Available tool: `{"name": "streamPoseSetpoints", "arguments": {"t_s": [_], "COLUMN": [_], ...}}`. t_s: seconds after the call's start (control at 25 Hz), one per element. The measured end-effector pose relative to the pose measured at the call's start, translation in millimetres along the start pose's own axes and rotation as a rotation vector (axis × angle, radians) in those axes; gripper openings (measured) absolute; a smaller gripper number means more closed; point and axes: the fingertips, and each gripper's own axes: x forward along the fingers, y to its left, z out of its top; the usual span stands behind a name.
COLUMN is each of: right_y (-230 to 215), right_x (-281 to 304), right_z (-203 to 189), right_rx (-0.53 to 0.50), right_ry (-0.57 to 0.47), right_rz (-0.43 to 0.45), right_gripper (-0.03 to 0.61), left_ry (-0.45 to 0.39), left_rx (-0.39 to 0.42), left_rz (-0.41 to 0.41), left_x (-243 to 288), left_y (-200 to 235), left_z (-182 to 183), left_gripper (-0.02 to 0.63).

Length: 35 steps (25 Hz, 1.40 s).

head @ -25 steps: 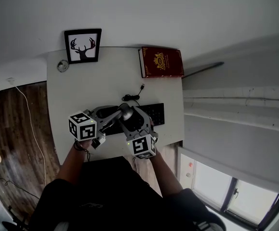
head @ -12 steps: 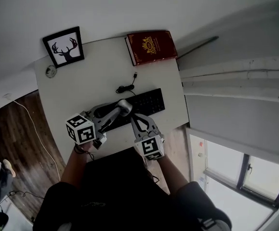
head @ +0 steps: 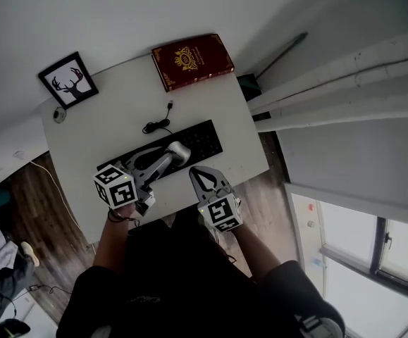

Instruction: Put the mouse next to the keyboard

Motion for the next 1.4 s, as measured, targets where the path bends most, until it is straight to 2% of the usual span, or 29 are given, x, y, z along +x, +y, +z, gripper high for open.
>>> {"name": "streamPoseSetpoints", "arguments": {"t_s": [0.24, 0.48, 0.6, 0.72, 1.04, 1.4], "right_y": [-49.2, -88.6, -97.4, -105.6, -126.0, -157.1], "right_x": [-61.0, -113.4, -124.5, -128.6, -109.6, -86.4], "right_z": [-36.7, -78.3, -83.7, -83.7, -80.8, -90.7], "right_rx": [-0.035, -0.009, 0.001, 0.029, 0.134, 0.217], "right_ry": [-0.036, -0.075, -0.111, -0.139, -0.156, -0.096], "right_rz": [0.01, -0.003, -0.027, -0.048, -0.079, -0.108], "right_gripper": [0.02, 0.02, 0.02, 0.02, 0.02, 0.02], "left_ry": [-0.057, 0.034, 0.081, 0.11, 0.201, 0.284], "left_rx": [-0.011, 0.074, 0.12, 0.126, 0.118, 0.058], "left_rz": [0.061, 0.083, 0.081, 0.094, 0.094, 0.035], "left_x": [40.9, 95.2, 113.8, 129.6, 160.5, 211.8], "left_y": [-37.5, -68.6, -79.4, -83.3, -62.1, -22.8], "left_z": [-24.5, -52.1, -55.4, -58.0, -63.0, -59.4], "left_gripper": [0.08, 0.08, 0.08, 0.08, 0.08, 0.08]}}
